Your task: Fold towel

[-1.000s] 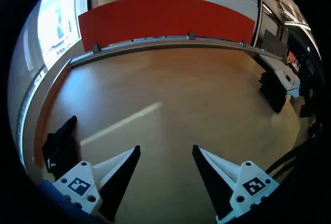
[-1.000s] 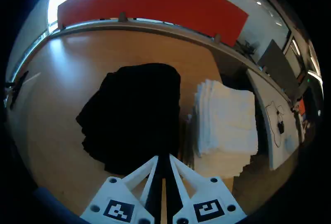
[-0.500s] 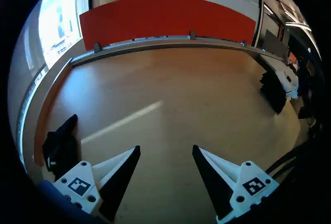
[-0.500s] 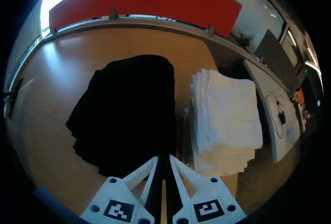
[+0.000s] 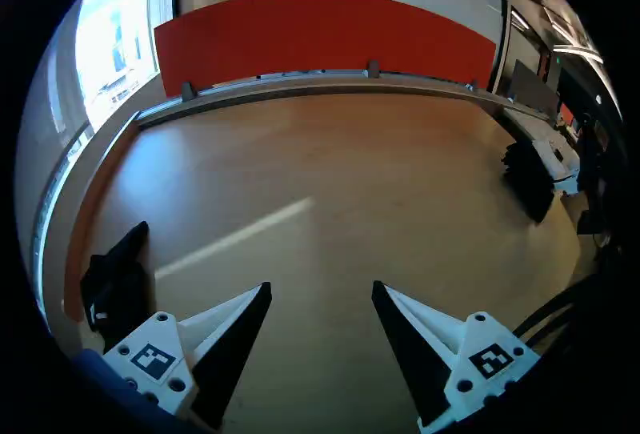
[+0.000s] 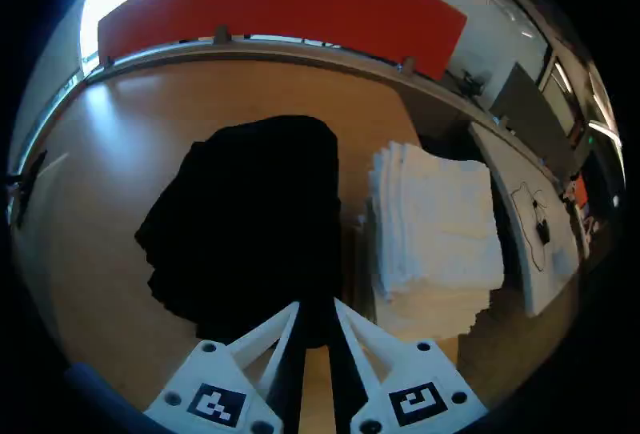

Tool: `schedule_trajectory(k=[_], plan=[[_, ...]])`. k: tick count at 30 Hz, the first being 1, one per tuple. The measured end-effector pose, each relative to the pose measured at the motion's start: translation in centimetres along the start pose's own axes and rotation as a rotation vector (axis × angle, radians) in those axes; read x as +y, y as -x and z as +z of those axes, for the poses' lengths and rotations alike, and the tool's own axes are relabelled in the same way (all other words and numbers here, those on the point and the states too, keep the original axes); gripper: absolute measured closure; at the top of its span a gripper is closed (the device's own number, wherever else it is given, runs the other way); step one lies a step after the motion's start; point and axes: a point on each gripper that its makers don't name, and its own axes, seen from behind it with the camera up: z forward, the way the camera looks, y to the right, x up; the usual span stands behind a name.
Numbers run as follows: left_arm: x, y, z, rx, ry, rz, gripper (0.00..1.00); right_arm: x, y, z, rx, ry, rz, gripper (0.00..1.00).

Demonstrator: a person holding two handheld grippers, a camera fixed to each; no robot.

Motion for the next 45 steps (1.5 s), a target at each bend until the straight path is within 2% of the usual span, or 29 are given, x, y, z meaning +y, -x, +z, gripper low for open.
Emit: schedule_trajectory(k=[6, 8, 10, 14, 16, 23, 27, 38, 45], plan=[[-0.3, -0.2, 0.0, 0.007, -0.004, -0.012, 0.07, 0.1, -0.5, -1.0, 0.019, 0.006, -0.012, 0.62], [-0.4, -0.3, 0.0, 0.009, -0.004, -0.013, 0.07, -0.1, -0.7, -1.2, 0.026, 0.002, -0.008, 0.53], [-0.4, -0.3, 0.0, 0.012, -0.003, -0.013, 0.07, -0.4, -0.7, -1.5, 0.030, -0.008, -0.005, 0.38], [-0.4, -0.5, -0.1, 0.018, -0.002, -0.013, 0.07, -1.1, -0.7, -1.8, 0.031, -0.030, -0.011, 0.25], [-0.4, -0.5, -0.1, 0.020, -0.001, -0.013, 0.07, -1.5, -0.7, -1.8, 0.032, -0.034, -0.018, 0.14], [-0.7, -0.8, -0.2, 0.031, 0.000, -0.014, 0.07, -2.5, -1.2, -2.3, 0.049, -0.038, -0.031, 0.11], [-1.0, -1.0, -0.2, 0.039, -0.001, -0.017, 0.07, -3.0, -2.3, -3.0, 0.083, -0.033, -0.022, 0.11], [-2.4, -2.8, -0.5, 0.095, -0.017, -0.034, 0.07, -5.6, -8.6, -6.4, 0.289, 0.005, 0.004, 0.11], [-3.2, -5.1, -0.9, 0.170, -0.031, -0.042, 0.06, -8.9, -12.6, -8.3, 0.430, 0.007, 0.002, 0.11]])
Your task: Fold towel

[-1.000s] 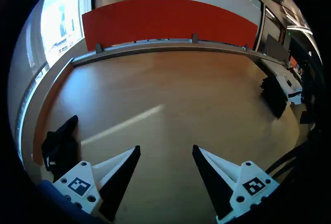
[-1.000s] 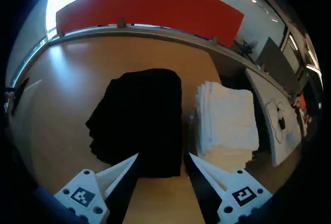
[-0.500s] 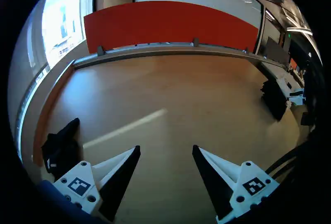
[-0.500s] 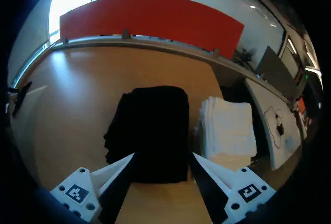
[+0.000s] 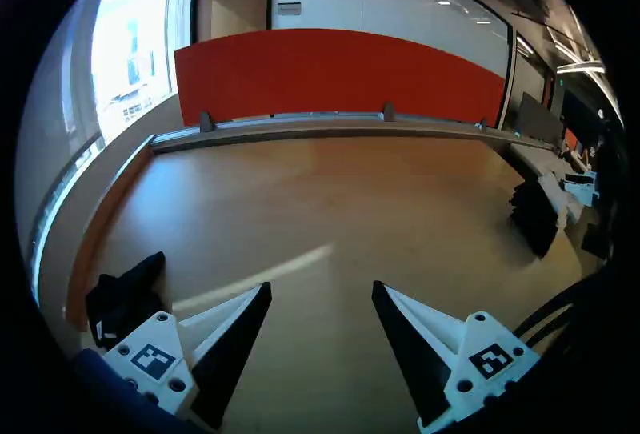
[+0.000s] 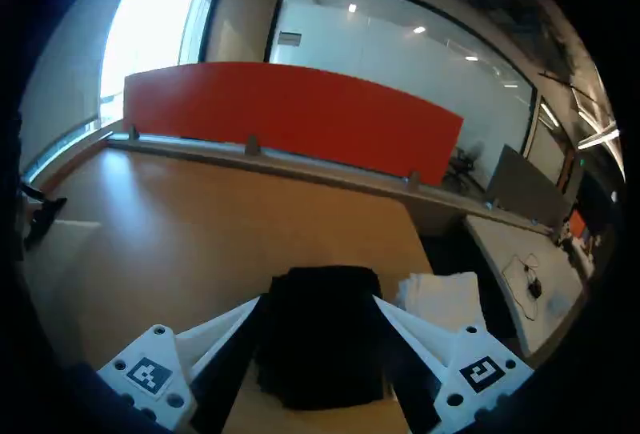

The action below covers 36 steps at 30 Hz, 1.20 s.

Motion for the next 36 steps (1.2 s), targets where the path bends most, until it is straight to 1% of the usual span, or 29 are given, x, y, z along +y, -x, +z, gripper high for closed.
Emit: schedule_trajectory(k=[3, 6, 11, 17, 21, 28, 36], plan=[[-0.2, -1.2, -0.1, 0.043, -0.002, -0.004, 0.07, -1.4, -2.0, 0.1, 0.058, 0.000, 0.012, 0.11], [-0.5, -2.4, -0.1, 0.084, -0.012, -0.016, 0.07, -2.4, -3.9, 0.1, 0.116, 0.006, 0.037, 0.11], [-1.4, -4.5, -0.4, 0.162, -0.043, -0.043, 0.07, -3.8, -6.9, -0.2, 0.213, 0.006, 0.080, 0.11], [-2.8, -6.8, -1.0, 0.243, -0.088, -0.049, 0.06, -5.0, -9.4, -0.6, 0.293, 0.025, 0.094, 0.08], [-3.4, -8.0, -1.3, 0.284, -0.104, -0.045, 0.07, -6.2, -10.4, -0.7, 0.323, 0.026, 0.091, 0.07], [-4.1, -9.6, -1.7, 0.343, -0.124, -0.046, 0.07, -9.2, -12.4, -0.8, 0.364, -0.002, 0.104, 0.06], [-4.5, -10.9, -2.0, 0.387, -0.139, -0.049, 0.07, -11.7, -14.3, -0.7, 0.402, -0.005, 0.108, 0.01]])
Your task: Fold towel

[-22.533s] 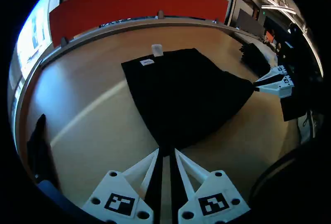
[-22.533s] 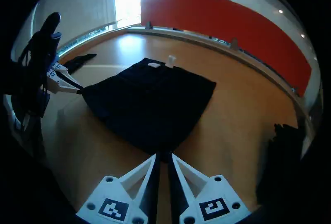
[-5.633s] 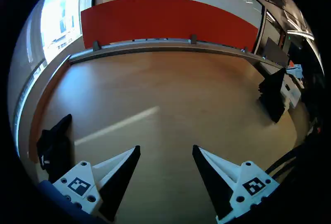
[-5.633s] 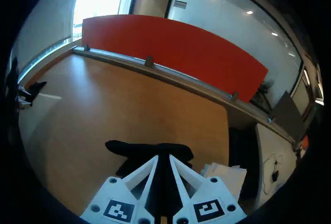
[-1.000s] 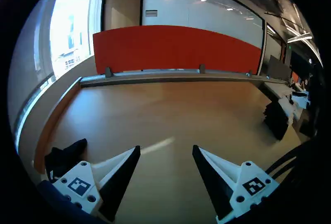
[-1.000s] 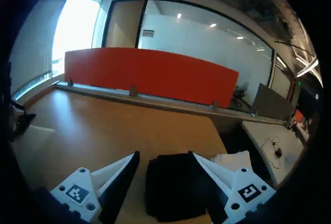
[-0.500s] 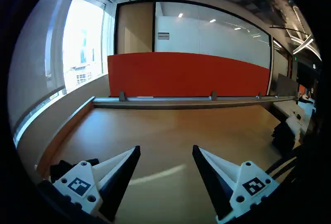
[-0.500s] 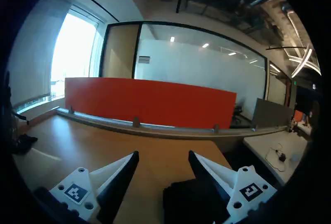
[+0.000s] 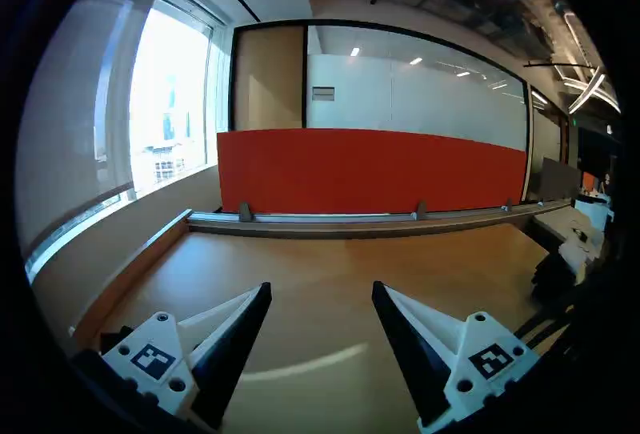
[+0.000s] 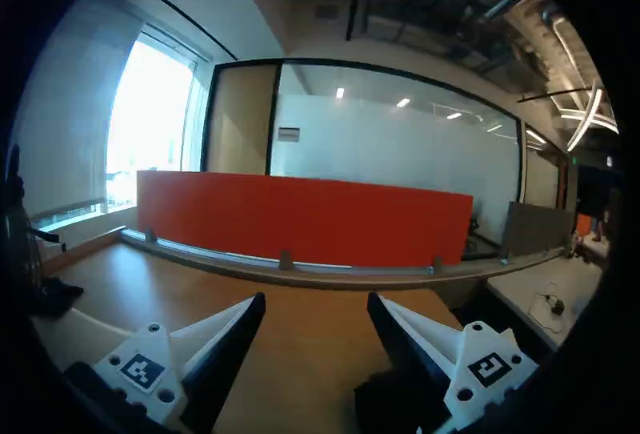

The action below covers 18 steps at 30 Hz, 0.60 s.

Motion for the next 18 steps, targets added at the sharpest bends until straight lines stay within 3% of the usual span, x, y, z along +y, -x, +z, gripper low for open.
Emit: schedule_trajectory(k=[11, 18], plan=[[-0.2, -1.0, -0.1, 0.043, -0.007, -0.017, 0.07, -3.6, -1.4, 0.1, 0.028, -0.002, 0.034, 0.00], [-0.5, -1.3, -0.4, 0.073, -0.011, -0.020, 0.07, -4.6, -1.3, -0.2, 0.031, -0.005, 0.048, 0.00]])
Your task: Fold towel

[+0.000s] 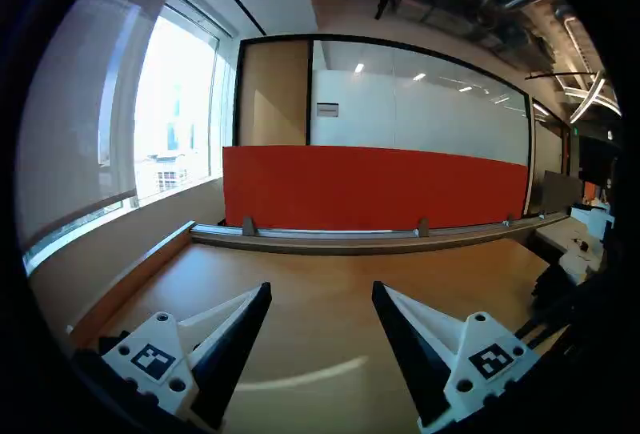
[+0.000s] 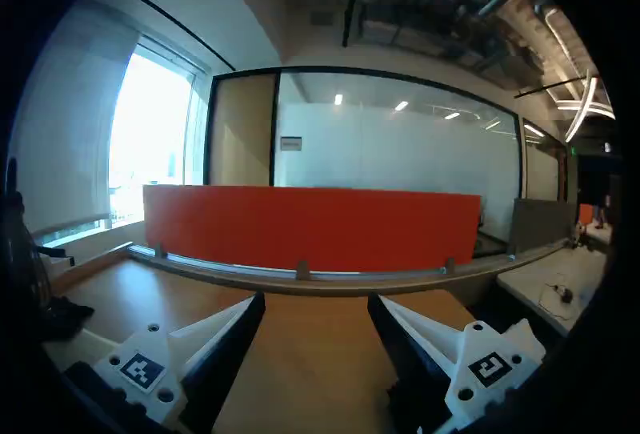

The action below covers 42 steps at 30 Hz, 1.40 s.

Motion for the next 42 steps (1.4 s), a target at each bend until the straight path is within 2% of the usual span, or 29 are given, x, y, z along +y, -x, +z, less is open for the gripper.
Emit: schedule_trajectory(k=[6, 12, 18, 25, 42], plan=[[0.0, 0.2, -0.2, 0.011, 0.018, -0.004, 0.07, -0.5, -0.1, -0.3, 0.004, 0.000, 0.017, 0.00], [0.2, 0.3, -0.1, 0.036, 0.033, 0.021, 0.07, -0.8, -0.3, -0.4, 0.012, -0.002, 0.026, 0.00], [0.2, 1.4, 0.0, 0.050, 0.041, 0.025, 0.07, -1.2, -0.1, -0.4, 0.011, -0.002, 0.027, 0.00], [-0.7, 3.7, 0.0, 0.056, 0.031, 0.002, 0.07, -2.0, 0.2, -1.0, 0.013, -0.010, 0.031, 0.00], [-2.7, 8.7, 0.5, 0.130, 0.023, -0.002, 0.07, -2.5, 2.3, -1.8, 0.034, 0.000, 0.032, 0.00]])
